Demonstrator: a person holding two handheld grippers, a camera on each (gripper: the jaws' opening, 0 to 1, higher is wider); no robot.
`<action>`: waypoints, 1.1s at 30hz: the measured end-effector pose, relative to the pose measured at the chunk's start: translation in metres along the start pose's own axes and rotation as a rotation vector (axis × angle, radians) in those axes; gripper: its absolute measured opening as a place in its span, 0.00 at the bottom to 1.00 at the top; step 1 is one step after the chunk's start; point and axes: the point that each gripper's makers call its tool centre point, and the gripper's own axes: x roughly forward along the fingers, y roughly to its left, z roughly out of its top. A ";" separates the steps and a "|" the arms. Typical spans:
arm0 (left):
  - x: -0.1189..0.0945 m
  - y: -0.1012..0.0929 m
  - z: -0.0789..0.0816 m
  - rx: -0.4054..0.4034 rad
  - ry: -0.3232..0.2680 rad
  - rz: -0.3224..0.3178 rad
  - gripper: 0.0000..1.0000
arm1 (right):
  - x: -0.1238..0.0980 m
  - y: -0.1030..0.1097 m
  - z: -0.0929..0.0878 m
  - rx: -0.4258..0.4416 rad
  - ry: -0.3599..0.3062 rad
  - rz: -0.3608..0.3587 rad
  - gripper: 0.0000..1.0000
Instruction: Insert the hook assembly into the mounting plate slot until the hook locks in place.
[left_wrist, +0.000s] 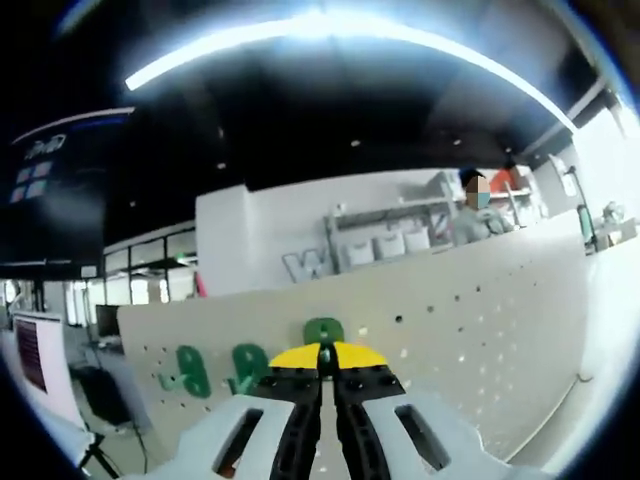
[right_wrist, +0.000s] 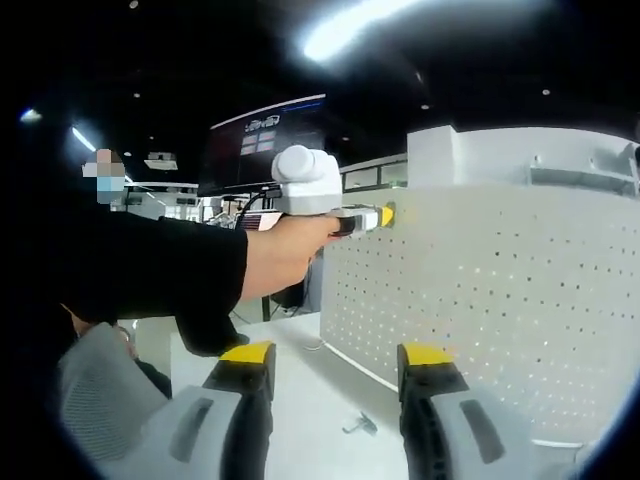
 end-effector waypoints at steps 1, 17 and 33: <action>0.000 0.000 0.000 0.009 0.001 0.000 0.02 | 0.000 0.000 0.000 0.001 0.000 0.000 0.47; 0.003 -0.001 -0.014 0.020 0.020 0.012 0.02 | 0.000 0.001 -0.001 0.012 0.001 0.014 0.46; -0.001 -0.003 -0.020 -0.032 0.065 -0.022 0.10 | 0.001 0.001 -0.002 0.015 0.004 0.022 0.44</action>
